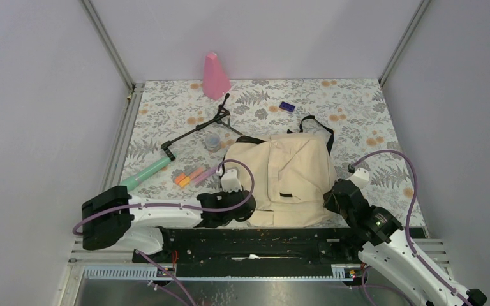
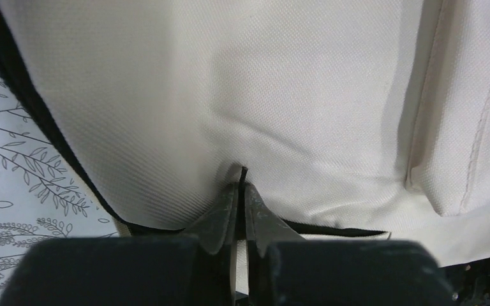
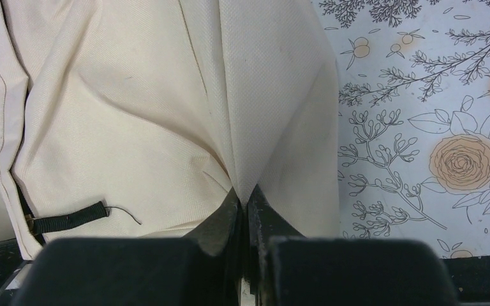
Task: Pack the student bag
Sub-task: Zip the student bag at the center of the board.
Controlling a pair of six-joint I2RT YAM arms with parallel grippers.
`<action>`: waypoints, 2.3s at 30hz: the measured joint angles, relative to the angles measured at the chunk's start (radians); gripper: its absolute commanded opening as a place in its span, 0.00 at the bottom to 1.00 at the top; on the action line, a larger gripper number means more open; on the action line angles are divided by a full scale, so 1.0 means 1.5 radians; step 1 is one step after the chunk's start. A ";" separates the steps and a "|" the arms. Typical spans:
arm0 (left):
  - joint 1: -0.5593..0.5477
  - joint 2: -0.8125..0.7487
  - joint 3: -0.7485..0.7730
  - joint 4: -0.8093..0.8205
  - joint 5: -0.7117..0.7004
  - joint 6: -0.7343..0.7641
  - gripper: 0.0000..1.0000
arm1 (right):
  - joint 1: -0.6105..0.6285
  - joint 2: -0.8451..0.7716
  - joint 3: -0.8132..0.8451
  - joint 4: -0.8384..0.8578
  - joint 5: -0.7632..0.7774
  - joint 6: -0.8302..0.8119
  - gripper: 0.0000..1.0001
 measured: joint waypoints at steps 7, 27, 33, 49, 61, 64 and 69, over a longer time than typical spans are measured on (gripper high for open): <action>-0.001 -0.044 0.000 -0.001 -0.023 0.036 0.00 | 0.000 -0.002 0.000 0.000 0.006 -0.010 0.00; 0.167 -0.338 -0.087 0.110 -0.070 0.272 0.00 | 0.002 -0.014 0.023 0.008 0.101 0.007 0.00; 0.214 -0.341 -0.102 0.184 0.015 0.368 0.00 | -0.002 -0.022 0.036 0.003 0.127 -0.033 0.88; 0.230 -0.295 -0.078 0.247 0.190 0.465 0.00 | 0.022 0.147 0.138 0.190 -0.179 -0.330 0.95; 0.231 -0.291 -0.054 0.214 0.225 0.468 0.00 | 0.234 0.381 0.129 0.544 -0.288 -0.483 0.91; 0.231 -0.291 -0.049 0.207 0.228 0.468 0.00 | 0.262 0.436 0.121 0.633 -0.275 -0.517 0.85; 0.231 -0.291 -0.039 0.204 0.236 0.468 0.00 | 0.278 0.538 0.122 0.710 -0.238 -0.553 0.67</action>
